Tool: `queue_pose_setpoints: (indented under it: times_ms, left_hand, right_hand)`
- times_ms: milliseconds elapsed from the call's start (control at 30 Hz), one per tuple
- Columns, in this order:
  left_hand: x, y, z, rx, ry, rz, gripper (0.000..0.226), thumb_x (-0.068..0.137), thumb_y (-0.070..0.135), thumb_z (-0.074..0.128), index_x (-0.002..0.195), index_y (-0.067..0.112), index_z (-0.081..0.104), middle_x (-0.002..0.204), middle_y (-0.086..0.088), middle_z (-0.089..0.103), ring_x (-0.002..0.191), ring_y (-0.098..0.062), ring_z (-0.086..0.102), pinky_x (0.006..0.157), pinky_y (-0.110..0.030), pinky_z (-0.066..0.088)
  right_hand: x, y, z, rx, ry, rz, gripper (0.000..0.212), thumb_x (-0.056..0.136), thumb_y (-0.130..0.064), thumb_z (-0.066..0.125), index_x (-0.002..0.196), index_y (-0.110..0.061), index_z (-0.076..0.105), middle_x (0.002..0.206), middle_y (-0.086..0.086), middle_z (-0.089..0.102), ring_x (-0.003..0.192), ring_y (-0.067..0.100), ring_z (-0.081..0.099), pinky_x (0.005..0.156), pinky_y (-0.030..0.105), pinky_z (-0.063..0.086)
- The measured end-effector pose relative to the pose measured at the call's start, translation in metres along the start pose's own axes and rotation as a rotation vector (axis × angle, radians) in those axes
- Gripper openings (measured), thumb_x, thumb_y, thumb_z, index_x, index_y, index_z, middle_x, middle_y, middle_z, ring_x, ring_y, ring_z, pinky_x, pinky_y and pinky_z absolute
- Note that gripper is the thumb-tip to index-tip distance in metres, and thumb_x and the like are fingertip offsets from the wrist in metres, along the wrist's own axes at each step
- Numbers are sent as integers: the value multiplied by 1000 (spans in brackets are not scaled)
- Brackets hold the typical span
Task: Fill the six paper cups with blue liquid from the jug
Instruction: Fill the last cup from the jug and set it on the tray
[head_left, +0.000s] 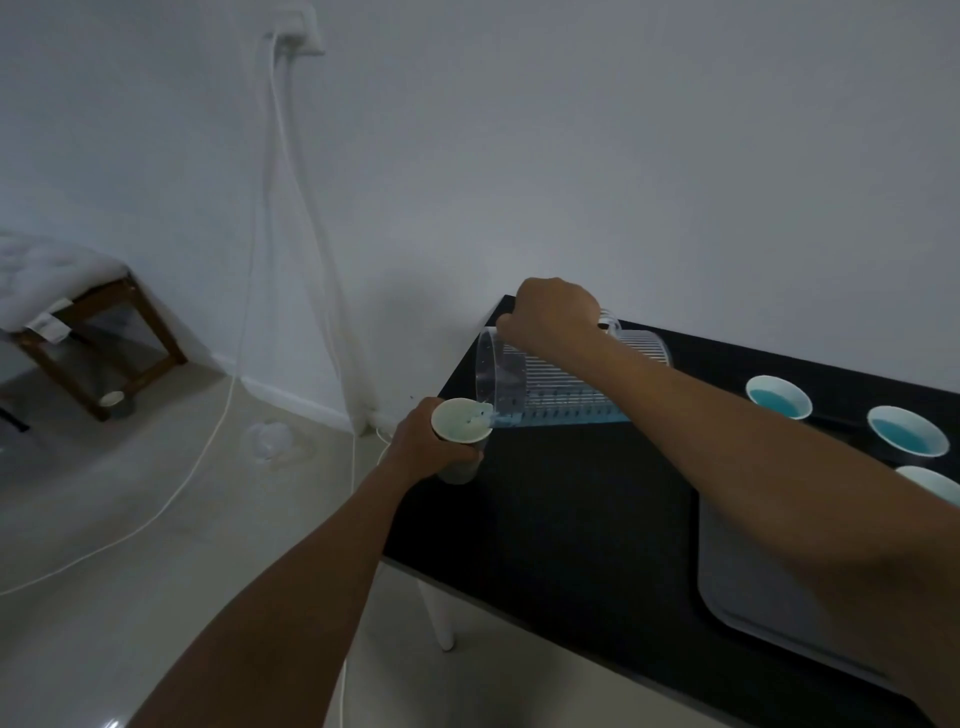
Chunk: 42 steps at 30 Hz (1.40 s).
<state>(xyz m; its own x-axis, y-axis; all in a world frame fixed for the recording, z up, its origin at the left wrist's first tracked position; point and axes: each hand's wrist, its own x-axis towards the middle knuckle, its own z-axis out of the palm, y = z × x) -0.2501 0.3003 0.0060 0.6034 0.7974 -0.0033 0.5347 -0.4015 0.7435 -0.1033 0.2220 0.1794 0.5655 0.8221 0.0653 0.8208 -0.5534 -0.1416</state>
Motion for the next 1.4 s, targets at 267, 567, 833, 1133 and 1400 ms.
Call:
queue_pose_setpoints:
  times_ms: [267, 567, 833, 1133, 1400]
  left_hand:
    - [-3, 6, 1, -2, 1, 15, 73, 59, 27, 90, 121, 12, 55, 112, -2, 61, 103, -20, 58, 90, -37, 48]
    - [-6, 5, 4, 41, -21, 11, 74, 58, 32, 90, 120, 15, 54, 114, -2, 62, 104, -21, 59, 91, -39, 50]
    - [-6, 9, 8, 26, -15, 6, 73, 58, 34, 89, 120, 16, 54, 110, 3, 59, 100, -15, 56, 88, -36, 50]
    - [-5, 17, 14, 37, -11, 41, 68, 62, 28, 89, 119, 13, 55, 108, 3, 59, 96, -10, 53, 82, -27, 44]
    - [-7, 18, 16, 45, -52, 50, 66, 60, 36, 88, 115, 15, 57, 108, 1, 64, 98, -16, 61, 86, -32, 52]
  right_hand:
    - [0, 4, -5, -23, 9, 2, 27, 87, -23, 52, 63, -11, 44, 64, 1, 49, 55, 15, 45, 51, 23, 33]
    - [-2, 9, -7, -44, 21, 7, 28, 88, -24, 51, 63, -12, 44, 64, 0, 48, 55, 14, 44, 55, 25, 36]
    - [-3, 12, -12, -84, 42, -3, 29, 88, -26, 51, 64, -13, 44, 65, 0, 48, 58, 14, 46, 60, 26, 38]
    - [-6, 15, -17, -106, 48, -12, 29, 89, -27, 51, 64, -14, 44, 65, -1, 48, 72, 19, 55, 66, 28, 41]
    - [-10, 17, -19, -144, 69, -20, 32, 90, -30, 51, 64, -14, 42, 66, -1, 47, 74, 19, 55, 68, 29, 40]
